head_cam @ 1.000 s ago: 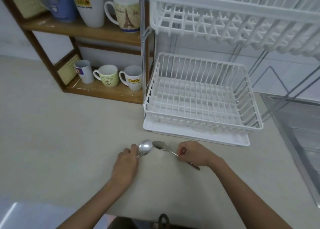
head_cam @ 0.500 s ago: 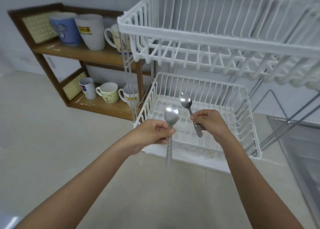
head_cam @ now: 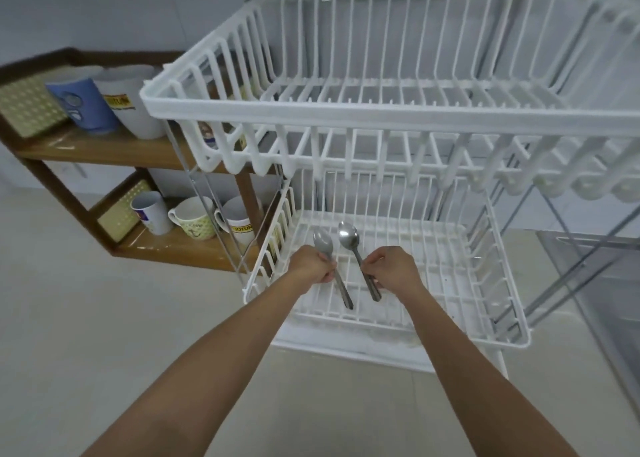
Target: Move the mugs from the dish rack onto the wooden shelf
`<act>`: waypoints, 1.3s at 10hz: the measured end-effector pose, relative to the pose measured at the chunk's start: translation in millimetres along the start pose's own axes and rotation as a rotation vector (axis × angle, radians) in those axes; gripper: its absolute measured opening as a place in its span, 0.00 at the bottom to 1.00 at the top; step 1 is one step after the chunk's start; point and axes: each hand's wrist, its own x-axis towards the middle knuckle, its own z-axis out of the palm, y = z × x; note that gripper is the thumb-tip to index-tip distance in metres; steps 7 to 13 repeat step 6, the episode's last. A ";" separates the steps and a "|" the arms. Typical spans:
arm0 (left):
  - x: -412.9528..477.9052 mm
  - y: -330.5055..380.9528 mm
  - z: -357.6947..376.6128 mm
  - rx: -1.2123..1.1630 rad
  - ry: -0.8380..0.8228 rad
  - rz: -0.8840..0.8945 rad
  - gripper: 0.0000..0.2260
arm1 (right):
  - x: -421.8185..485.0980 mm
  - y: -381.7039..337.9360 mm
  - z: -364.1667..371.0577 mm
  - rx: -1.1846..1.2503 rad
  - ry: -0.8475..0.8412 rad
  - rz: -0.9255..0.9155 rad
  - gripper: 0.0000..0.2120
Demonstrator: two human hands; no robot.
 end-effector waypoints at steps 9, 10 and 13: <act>-87.7 -34.1 -33.8 0.213 0.106 0.722 0.05 | -89.8 -27.0 8.3 -0.041 0.319 -0.273 0.06; -87.7 -34.1 -33.8 0.213 0.106 0.722 0.05 | -89.8 -27.0 8.3 -0.041 0.319 -0.273 0.06; -87.7 -34.1 -33.8 0.213 0.106 0.722 0.05 | -89.8 -27.0 8.3 -0.041 0.319 -0.273 0.06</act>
